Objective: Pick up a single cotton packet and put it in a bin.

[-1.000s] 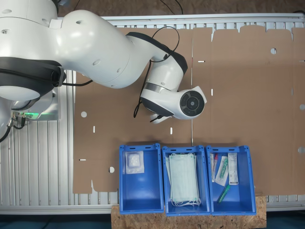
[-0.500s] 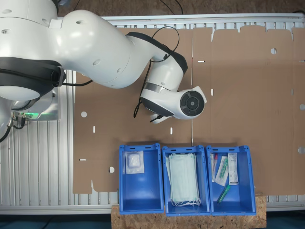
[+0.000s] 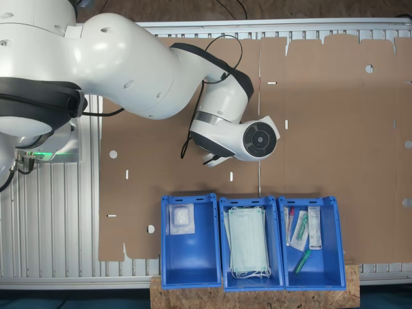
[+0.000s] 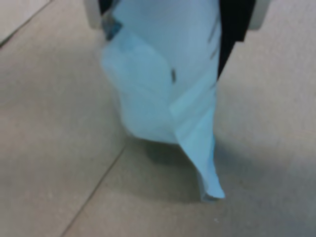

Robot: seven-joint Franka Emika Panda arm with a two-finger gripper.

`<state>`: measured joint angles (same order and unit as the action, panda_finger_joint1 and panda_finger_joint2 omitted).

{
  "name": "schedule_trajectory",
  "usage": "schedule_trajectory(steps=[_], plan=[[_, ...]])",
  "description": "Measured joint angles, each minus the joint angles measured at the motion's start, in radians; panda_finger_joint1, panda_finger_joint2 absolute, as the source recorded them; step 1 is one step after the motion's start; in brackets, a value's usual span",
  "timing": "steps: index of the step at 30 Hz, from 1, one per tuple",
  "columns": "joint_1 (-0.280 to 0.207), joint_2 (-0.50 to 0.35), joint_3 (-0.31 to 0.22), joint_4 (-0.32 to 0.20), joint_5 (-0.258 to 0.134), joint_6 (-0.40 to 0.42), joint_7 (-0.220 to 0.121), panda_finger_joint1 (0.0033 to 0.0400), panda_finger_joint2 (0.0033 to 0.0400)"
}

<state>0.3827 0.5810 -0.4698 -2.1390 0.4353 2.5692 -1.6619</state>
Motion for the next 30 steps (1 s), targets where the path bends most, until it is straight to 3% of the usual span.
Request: schedule_trajectory(steps=[8,23,30], plan=[[0.000,-0.086,0.003,-0.042,0.000,0.000,0.000,0.0062,0.0062],[0.000,-0.305,-0.001,-0.182,-0.003,-0.002,0.000,0.0062,0.0062],[0.001,-0.400,-0.020,-0.232,-0.055,-0.052,0.000,0.0062,0.0062]])
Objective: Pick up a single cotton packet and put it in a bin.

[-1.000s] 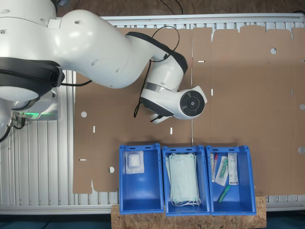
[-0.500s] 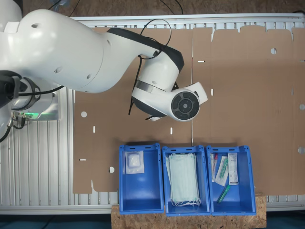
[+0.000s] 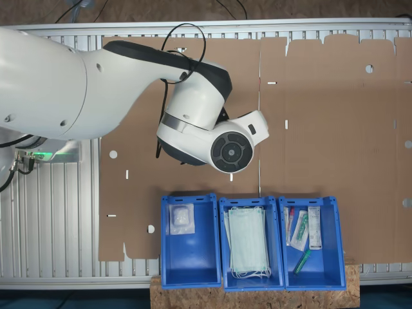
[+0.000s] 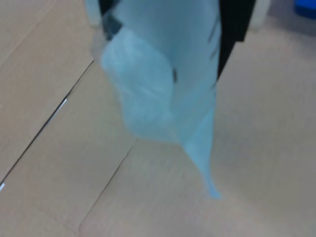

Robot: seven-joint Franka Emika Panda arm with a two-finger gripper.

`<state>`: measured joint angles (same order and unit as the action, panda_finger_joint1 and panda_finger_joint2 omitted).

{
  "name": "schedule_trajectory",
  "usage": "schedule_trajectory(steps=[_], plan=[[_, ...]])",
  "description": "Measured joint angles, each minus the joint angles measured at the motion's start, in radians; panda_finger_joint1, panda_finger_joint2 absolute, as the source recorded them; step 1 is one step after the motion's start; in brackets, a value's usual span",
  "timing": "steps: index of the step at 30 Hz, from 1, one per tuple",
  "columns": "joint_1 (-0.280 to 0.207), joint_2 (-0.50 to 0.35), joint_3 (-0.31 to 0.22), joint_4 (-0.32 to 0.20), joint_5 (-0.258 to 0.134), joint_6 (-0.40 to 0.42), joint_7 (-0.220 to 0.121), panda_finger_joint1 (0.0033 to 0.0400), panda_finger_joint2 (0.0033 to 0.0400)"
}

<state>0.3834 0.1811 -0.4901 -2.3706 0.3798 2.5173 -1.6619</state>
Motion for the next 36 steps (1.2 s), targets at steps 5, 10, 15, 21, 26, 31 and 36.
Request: schedule_trajectory(steps=[5,10,15,21,26,31,36], plan=[[0.000,-0.043,-0.028,-0.005,-0.065,-0.045,0.000,0.0062,0.0062],[0.000,-0.077,-0.064,-0.004,-0.136,-0.077,0.000,0.0062,0.0062],[0.000,-0.098,-0.109,0.002,-0.205,-0.102,0.001,0.0062,0.0062],[0.000,-0.107,-0.173,0.024,-0.277,-0.137,0.001,0.0062,0.0062],[-0.001,-0.109,-0.239,0.082,-0.363,-0.214,0.001,0.0062,0.0062],[-0.002,-0.113,-0.287,0.138,-0.427,-0.272,0.001,0.0062,0.0062],[-0.003,-0.125,-0.323,0.173,-0.482,-0.309,0.001,0.0062,0.0062]])
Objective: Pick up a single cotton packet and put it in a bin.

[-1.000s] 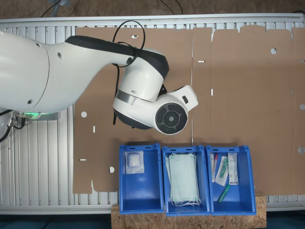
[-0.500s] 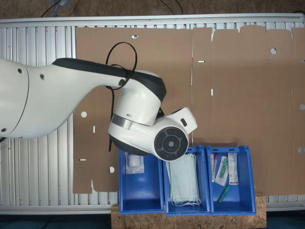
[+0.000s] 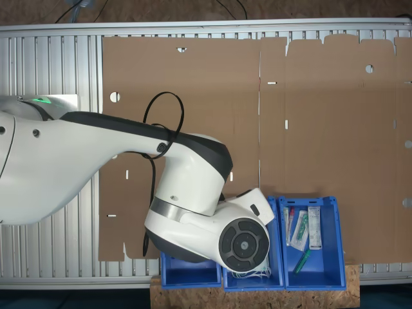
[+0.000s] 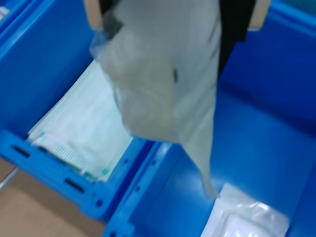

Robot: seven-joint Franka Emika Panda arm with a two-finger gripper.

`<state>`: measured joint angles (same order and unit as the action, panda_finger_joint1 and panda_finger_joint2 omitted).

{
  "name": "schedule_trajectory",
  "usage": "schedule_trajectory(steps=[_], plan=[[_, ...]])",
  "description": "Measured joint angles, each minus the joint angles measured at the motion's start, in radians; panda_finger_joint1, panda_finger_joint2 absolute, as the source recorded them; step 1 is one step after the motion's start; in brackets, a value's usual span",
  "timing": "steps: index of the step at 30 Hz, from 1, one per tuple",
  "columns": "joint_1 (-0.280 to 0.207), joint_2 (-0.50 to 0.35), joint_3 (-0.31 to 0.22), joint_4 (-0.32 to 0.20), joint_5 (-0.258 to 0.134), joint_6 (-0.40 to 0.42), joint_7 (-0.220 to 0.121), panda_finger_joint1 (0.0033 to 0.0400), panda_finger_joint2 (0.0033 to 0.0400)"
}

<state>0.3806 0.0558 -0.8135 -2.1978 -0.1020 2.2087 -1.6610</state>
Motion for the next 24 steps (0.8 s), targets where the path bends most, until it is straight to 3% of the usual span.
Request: schedule_trajectory(steps=[5,13,24], plan=[[0.000,-0.022,-0.025,0.006,-0.047,-0.020,0.000,0.0062,0.0062],[-0.001,-0.046,-0.049,0.006,-0.089,-0.024,0.000,0.0062,0.0062],[-0.001,-0.056,-0.061,0.005,-0.119,-0.024,0.000,0.0062,0.0062]])
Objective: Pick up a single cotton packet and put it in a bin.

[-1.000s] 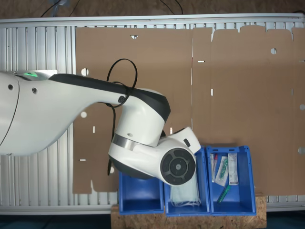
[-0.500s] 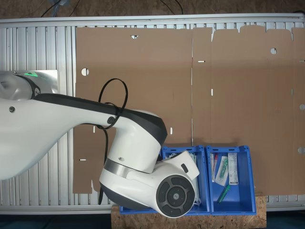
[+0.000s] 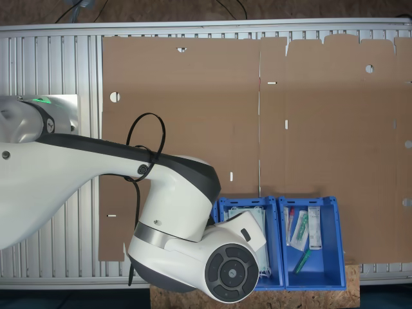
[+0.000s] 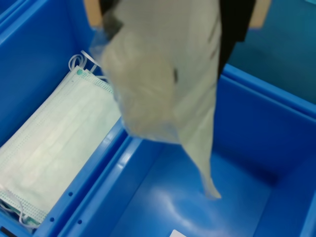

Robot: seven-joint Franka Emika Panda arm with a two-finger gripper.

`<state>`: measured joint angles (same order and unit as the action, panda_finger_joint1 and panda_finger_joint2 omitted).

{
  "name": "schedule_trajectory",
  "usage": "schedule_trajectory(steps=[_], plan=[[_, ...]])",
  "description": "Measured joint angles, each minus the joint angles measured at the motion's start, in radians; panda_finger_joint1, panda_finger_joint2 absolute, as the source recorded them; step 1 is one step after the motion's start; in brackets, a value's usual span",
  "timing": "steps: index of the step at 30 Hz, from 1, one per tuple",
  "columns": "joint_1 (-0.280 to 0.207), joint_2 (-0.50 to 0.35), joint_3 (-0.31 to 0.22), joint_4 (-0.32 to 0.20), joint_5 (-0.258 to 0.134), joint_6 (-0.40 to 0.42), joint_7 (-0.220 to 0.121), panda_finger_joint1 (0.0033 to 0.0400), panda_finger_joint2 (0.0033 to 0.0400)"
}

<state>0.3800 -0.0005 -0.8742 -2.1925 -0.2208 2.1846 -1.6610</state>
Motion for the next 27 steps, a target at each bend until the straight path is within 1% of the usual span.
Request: schedule_trajectory(steps=[10,27], plan=[[0.000,-0.001,-0.001,-0.001,-0.012,0.000,0.000,0.0062,0.0062],[0.000,-0.001,-0.001,-0.001,-0.015,0.000,0.000,0.0062,0.0062]])
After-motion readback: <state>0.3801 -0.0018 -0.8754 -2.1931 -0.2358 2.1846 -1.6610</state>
